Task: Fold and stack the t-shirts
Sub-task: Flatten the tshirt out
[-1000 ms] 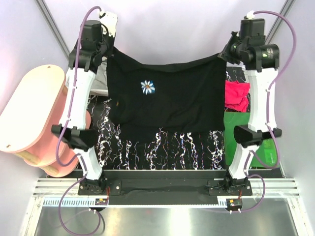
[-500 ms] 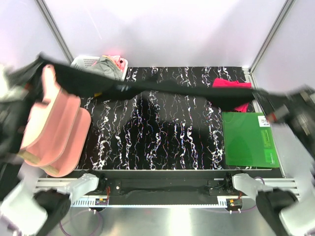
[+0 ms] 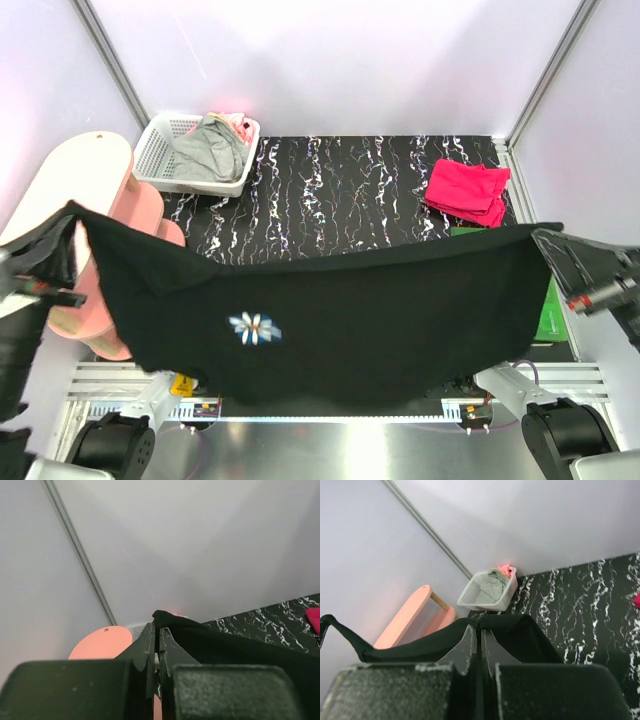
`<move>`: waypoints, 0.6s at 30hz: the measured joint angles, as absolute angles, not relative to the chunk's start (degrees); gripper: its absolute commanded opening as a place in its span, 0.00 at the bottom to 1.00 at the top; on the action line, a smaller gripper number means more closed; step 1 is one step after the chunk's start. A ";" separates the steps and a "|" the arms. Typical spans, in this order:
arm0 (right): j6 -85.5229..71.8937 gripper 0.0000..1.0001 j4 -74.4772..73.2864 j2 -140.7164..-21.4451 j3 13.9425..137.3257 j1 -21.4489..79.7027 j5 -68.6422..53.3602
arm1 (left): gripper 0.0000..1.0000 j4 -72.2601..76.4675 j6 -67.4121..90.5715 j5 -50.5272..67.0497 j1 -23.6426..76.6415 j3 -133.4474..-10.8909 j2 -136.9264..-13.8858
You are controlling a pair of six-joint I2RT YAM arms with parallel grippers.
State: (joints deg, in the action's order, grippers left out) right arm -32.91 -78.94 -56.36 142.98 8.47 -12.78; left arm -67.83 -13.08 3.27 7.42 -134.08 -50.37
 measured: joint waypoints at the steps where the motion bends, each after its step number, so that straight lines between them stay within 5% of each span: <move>1: -32.93 0.00 -78.91 -56.38 142.12 8.45 -12.51 | 0.00 -67.53 -13.10 4.21 6.79 -132.94 -50.37; 10: -32.36 0.00 -76.82 -55.57 107.02 8.45 -5.28 | 0.00 -58.57 -16.56 7.88 6.22 -106.91 -59.05; 18: -31.29 0.00 -70.61 -62.37 89.49 8.47 1.37 | 0.00 -53.84 -22.15 3.92 8.36 -103.96 -83.50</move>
